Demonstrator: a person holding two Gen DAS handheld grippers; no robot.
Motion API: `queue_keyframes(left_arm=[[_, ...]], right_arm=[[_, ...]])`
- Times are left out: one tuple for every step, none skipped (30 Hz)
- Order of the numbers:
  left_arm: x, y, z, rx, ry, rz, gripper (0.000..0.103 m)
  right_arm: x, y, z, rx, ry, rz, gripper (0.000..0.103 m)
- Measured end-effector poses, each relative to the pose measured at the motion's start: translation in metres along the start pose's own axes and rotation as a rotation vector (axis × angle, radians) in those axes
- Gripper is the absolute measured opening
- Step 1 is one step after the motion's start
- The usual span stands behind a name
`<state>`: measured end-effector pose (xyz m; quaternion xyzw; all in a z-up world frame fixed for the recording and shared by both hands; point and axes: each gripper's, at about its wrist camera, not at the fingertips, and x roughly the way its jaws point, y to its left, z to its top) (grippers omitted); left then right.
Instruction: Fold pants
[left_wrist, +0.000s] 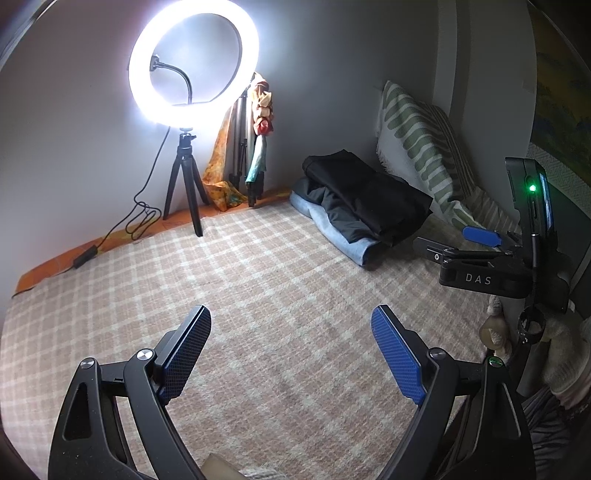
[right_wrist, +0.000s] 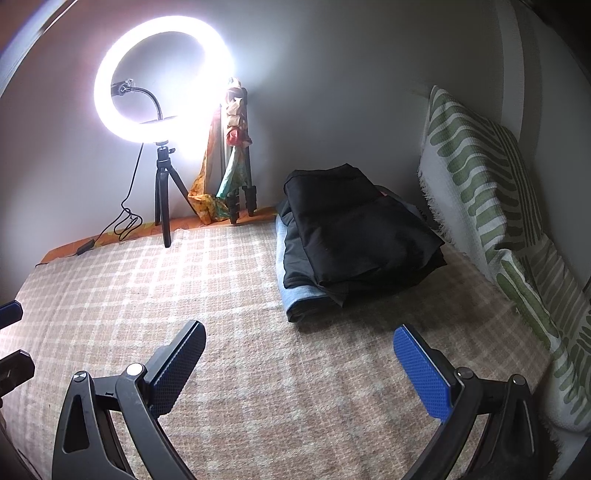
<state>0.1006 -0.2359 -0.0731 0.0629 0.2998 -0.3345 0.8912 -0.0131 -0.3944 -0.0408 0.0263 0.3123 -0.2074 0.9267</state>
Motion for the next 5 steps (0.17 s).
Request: queue_keyframes(left_arm=[[-0.0007,-0.0004,-0.0003,0.006,-0.007,0.001,0.089],[-0.0013,-0.0005,-0.0005,0.010,-0.010,0.002,0.089],[-0.0015,-0.0012,-0.0008,0.011,-0.010,0.002,0.089],[-0.0015,-0.0009,-0.0006,0.009,-0.008,-0.002,0.089],[-0.0014,-0.0006,-0.0007,0.009,-0.006,-0.005,0.089]], right_arm=[[-0.0002,0.0001,-0.0001,0.001,0.000,0.000,0.103],[-0.0001,0.0001,-0.0003,0.000,0.000,0.000,0.103],[-0.0001,0.0001,-0.0003,0.000,0.001,-0.001,0.103],[0.0003,0.0001,-0.0004,-0.001,0.002,-0.002,0.103],[0.0005,0.0001,-0.0002,0.000,0.001,-0.002,0.103]])
